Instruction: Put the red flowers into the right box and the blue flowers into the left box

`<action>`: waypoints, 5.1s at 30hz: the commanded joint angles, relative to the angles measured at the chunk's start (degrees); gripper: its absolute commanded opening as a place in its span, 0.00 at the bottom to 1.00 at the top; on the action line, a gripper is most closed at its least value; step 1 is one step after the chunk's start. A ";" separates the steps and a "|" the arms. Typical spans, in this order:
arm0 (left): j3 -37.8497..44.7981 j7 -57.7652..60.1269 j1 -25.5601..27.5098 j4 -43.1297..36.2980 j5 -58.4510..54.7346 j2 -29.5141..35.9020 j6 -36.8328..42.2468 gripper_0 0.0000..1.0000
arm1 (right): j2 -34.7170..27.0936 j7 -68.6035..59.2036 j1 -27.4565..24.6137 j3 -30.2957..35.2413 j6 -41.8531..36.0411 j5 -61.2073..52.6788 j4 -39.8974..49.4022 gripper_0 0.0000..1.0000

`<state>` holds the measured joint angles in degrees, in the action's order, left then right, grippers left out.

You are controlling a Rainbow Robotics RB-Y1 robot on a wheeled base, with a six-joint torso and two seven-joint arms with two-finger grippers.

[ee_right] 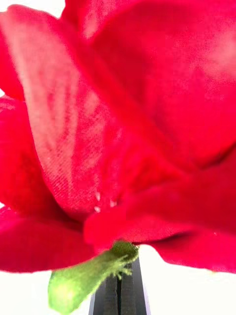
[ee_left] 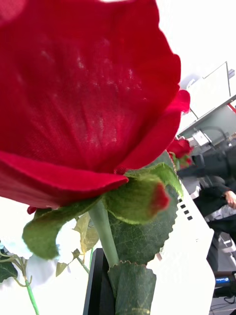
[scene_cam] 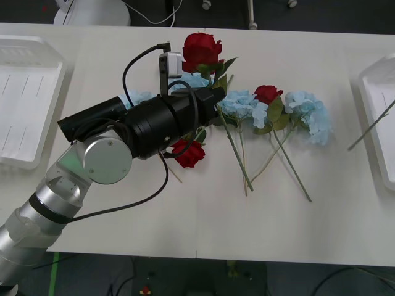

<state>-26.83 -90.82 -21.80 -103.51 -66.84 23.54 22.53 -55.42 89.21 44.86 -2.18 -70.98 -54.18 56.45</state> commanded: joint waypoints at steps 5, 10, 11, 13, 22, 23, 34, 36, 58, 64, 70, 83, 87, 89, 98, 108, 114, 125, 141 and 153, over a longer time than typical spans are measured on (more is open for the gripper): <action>-0.41 -1.47 -2.36 -0.82 -0.58 -0.25 -0.82 0.00 | -2.24 18.28 2.95 -8.72 12.97 12.87 -4.07 0.00; -0.41 -1.47 -2.45 -0.73 -0.49 -0.25 -0.82 0.00 | -0.66 24.43 2.95 -9.25 15.87 21.22 -7.23 0.00; -0.41 -1.38 -2.45 -0.82 -0.49 -0.25 -0.82 0.00 | -0.22 25.75 2.95 -9.25 16.66 23.51 -7.85 0.00; -0.41 -1.38 -2.45 -0.82 -0.58 -0.25 -0.82 0.00 | 0.57 26.80 2.95 -9.25 17.28 26.32 -8.73 0.00; -0.41 -1.38 -2.36 -0.82 -0.66 -0.25 -1.18 0.00 | 5.67 26.36 2.95 -10.22 23.70 37.66 -15.41 0.00; -0.41 -1.47 -2.36 -0.82 -0.93 -0.34 -1.18 0.00 | 6.20 26.27 2.95 -10.22 24.31 37.75 -16.20 0.00; -0.41 -1.82 -2.36 -0.82 -1.19 -0.25 -1.26 0.00 | 6.82 26.27 2.95 -10.22 25.98 34.32 -18.83 0.83; -0.41 -1.82 -2.45 -0.82 -1.19 -0.34 -1.26 0.00 | 6.02 26.63 2.95 -10.13 25.19 31.86 -18.83 0.90; 2.22 -2.08 -3.77 -0.82 -3.13 1.07 4.36 0.00 | -3.29 33.83 -7.24 -6.61 -9.17 -20.00 11.49 1.00; 4.51 -2.00 -5.35 -0.82 -4.27 0.98 8.58 0.00 | -3.82 32.43 -16.03 -6.61 -9.17 -35.55 22.74 1.00; 6.27 -2.17 -5.53 -0.82 -4.09 -0.17 11.30 0.00 | -3.38 26.10 -21.48 -6.61 -9.79 -48.74 29.77 1.00; 6.27 -2.52 -6.94 1.64 -4.09 -1.48 11.30 0.00 | 5.06 17.75 -28.16 -6.88 -6.19 -53.57 46.47 1.00; 6.27 -2.52 -6.94 1.64 -4.27 -1.57 11.30 0.00 | 9.45 16.78 -28.42 -8.28 -6.10 -49.18 47.79 1.00; 6.27 -2.52 -6.94 1.64 -4.36 -1.57 11.30 0.00 | 11.91 16.43 -28.42 -8.98 -5.48 -47.33 47.79 1.00; 6.27 -2.35 -6.94 1.64 -4.44 -1.48 11.30 0.00 | 21.40 11.33 -26.58 -11.09 -2.93 -39.60 47.87 1.00; 6.27 -2.26 -6.94 1.73 -4.62 -1.48 11.30 0.00 | 23.87 8.96 -24.73 -13.91 0.58 -37.05 47.87 0.41; 6.27 -2.26 -6.94 1.73 -4.62 -1.48 11.30 0.00 | 24.57 5.53 -24.21 -14.96 2.34 -36.96 47.79 0.00; 6.36 -1.91 -6.85 1.73 -4.53 -1.22 11.30 0.24 | 24.13 5.27 -24.12 -14.96 2.25 -36.43 47.79 0.00; 15.58 -4.28 0.36 -1.52 -14.46 8.01 12.80 0.93 | 18.42 2.63 -23.68 -12.41 1.02 -33.36 47.79 0.00; 37.73 -4.99 10.03 -3.46 -16.66 13.46 36.27 1.00 | 7.69 -10.73 -23.50 2.88 -11.28 -12.17 46.73 0.00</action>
<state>6.15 -91.72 -12.68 -105.91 -85.04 34.49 53.96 -42.62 82.24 19.38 -4.38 -80.19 -69.46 102.56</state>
